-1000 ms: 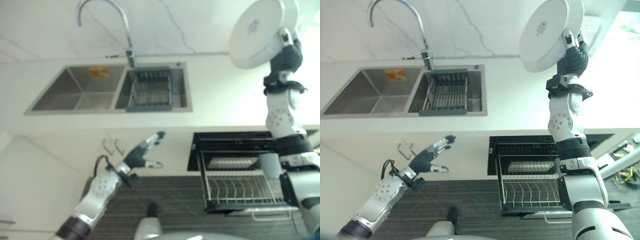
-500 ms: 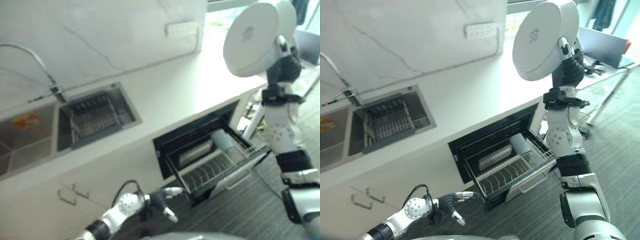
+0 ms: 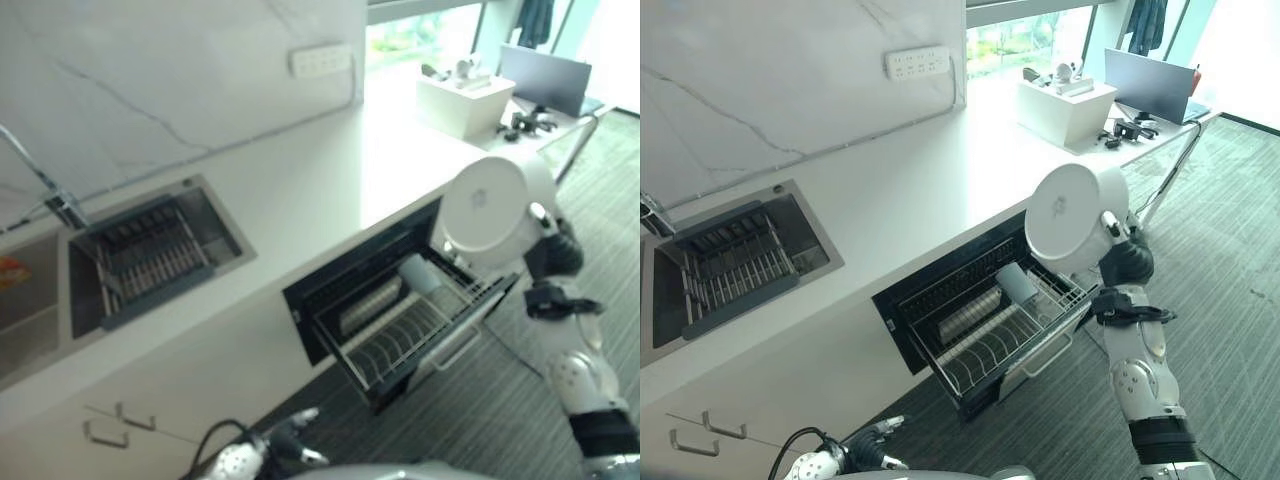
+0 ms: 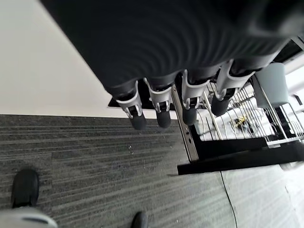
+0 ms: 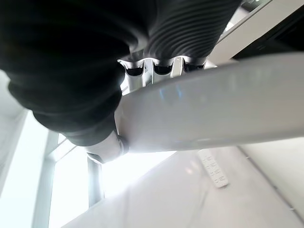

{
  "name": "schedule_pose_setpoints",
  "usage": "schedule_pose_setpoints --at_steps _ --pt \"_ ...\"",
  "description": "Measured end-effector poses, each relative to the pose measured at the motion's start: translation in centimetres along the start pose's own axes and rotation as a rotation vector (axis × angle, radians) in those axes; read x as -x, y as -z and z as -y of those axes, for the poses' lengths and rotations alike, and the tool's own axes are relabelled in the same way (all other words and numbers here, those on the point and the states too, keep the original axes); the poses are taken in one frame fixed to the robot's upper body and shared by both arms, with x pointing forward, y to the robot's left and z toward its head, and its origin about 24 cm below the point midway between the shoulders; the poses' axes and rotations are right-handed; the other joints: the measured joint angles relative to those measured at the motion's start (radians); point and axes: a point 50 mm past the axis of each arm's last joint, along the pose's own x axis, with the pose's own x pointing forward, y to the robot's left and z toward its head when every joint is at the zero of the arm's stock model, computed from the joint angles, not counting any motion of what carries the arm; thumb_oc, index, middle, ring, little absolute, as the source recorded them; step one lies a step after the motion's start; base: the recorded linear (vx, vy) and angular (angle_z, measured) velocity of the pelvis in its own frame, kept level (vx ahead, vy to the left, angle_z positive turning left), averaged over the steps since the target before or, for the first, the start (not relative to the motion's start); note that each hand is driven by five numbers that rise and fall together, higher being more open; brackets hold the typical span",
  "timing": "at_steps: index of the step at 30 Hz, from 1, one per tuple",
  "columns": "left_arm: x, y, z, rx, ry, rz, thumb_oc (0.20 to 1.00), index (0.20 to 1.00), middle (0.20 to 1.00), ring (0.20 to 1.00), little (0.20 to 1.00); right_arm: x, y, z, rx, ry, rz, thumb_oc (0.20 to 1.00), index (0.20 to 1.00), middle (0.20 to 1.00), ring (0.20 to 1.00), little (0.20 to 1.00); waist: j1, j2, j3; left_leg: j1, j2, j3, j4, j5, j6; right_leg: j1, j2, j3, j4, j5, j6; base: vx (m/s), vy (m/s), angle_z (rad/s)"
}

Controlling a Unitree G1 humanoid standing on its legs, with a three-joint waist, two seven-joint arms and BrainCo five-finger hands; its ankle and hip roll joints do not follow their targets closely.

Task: Place the dishes in the dishwasher.

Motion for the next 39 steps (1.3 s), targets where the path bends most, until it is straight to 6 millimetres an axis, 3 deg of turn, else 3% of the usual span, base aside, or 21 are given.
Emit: schedule_pose_setpoints --at_steps 5,16,20,23,26,34,39 --pt "0.3 -0.1 0.1 0.02 -0.019 0.017 1.0 1.0 1.0 1.0 1.0 2.1 3.4 2.0 -0.045 0.088 -0.108 0.2 0.2 0.2 0.2 0.2 0.006 0.012 0.009 -0.008 0.0 -0.007 0.0 0.0 0.0 -0.003 -0.001 -0.01 0.0 -0.002 0.003 0.02 0.001 0.03" --pt "0.4 0.1 0.0 0.027 -0.058 0.01 1.0 1.0 1.0 1.0 1.0 2.3 6.3 4.0 0.008 0.149 -0.238 0.2 0.2 0.2 0.2 0.2 0.061 0.058 0.068 -0.041 -0.024 -0.041 0.003 -0.001 0.003 -0.013 -0.02 -0.044 0.006 0.001 0.0 0.02 0.04 0.09" --pt "0.6 0.3 -0.2 0.024 -0.064 0.003 1.0 1.0 1.0 1.0 1.0 1.9 7.1 3.5 0.051 0.118 -0.276 0.2 0.2 0.2 0.2 0.2 0.091 0.053 0.091 -0.041 -0.041 -0.063 0.007 -0.004 0.009 -0.004 -0.035 -0.057 0.006 0.0 0.002 0.04 0.052 0.1" --pt "0.5 0.0 -0.8 0.009 -0.071 0.011 1.0 1.0 1.0 1.0 1.0 1.0 7.6 3.1 0.089 0.095 -0.297 0.2 0.2 0.2 0.2 0.2 0.114 0.03 0.111 -0.041 -0.042 -0.08 0.006 -0.003 0.01 0.007 -0.035 -0.074 0.006 -0.003 0.004 0.05 0.031 0.17" --pt "0.5 0.0 -1.0 0.007 -0.073 0.013 1.0 1.0 1.0 1.0 1.0 0.0 7.5 3.3 0.117 0.103 -0.296 0.2 0.2 0.2 0.2 0.2 0.123 0.034 0.118 -0.043 -0.043 -0.09 0.007 -0.002 0.011 0.012 -0.034 -0.083 0.006 -0.004 0.004 0.0 0.041 0.09" --pt "-0.6 -2.4 -2.2 -0.048 -0.071 0.087 1.0 1.0 1.0 1.0 1.0 -3.6 5.6 3.8 0.272 0.134 -0.271 0.2 0.2 0.2 0.2 0.2 0.145 0.081 0.195 -0.079 -0.047 -0.118 0.007 0.018 0.02 -0.014 -0.034 -0.106 0.025 -0.005 0.003 -0.05 0.058 0.1" --pt "-1.4 -4.5 -4.2 -0.05 -0.121 0.158 1.0 1.0 1.0 1.0 1.0 -6.4 1.2 5.6 0.56 0.177 -0.229 0.2 0.2 0.2 0.2 0.2 0.151 0.124 0.283 -0.127 -0.053 -0.138 0.007 0.038 0.033 -0.067 -0.04 -0.119 0.063 -0.007 0.002 -0.13 0.056 0.11"
